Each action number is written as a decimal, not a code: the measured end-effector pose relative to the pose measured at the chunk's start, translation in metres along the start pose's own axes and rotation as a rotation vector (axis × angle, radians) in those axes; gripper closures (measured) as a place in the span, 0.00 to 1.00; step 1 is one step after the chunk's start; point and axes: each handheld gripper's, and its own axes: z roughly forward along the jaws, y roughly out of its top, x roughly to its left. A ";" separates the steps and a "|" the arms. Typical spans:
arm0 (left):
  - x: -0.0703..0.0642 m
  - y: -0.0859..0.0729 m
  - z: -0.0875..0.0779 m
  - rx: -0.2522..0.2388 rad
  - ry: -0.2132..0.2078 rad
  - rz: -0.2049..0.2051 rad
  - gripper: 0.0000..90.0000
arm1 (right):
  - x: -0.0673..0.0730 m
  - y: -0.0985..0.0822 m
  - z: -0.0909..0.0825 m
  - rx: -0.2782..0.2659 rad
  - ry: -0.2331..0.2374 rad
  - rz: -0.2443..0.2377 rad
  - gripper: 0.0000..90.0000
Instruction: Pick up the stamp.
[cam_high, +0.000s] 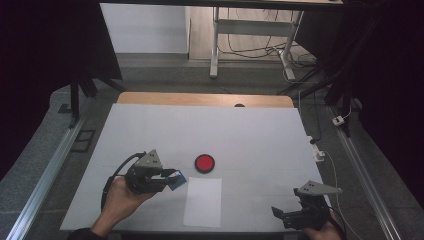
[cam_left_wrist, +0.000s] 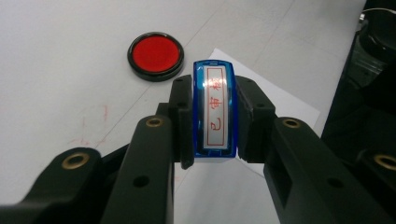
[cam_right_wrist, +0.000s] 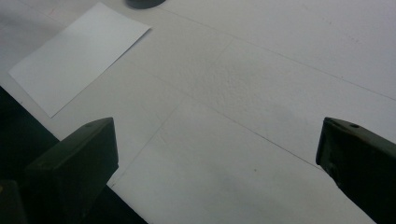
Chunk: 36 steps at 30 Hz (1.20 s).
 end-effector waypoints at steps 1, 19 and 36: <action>0.000 0.001 0.001 -0.003 -0.003 0.002 0.79 | 0.000 0.000 0.000 0.000 0.000 0.000 0.00; -0.005 0.022 0.020 -0.018 -0.063 0.038 0.79 | -0.001 0.000 0.000 0.002 0.000 0.001 0.00; -0.014 0.040 0.033 -0.046 -0.121 0.064 0.79 | 0.001 0.000 0.000 0.005 0.001 -0.008 0.00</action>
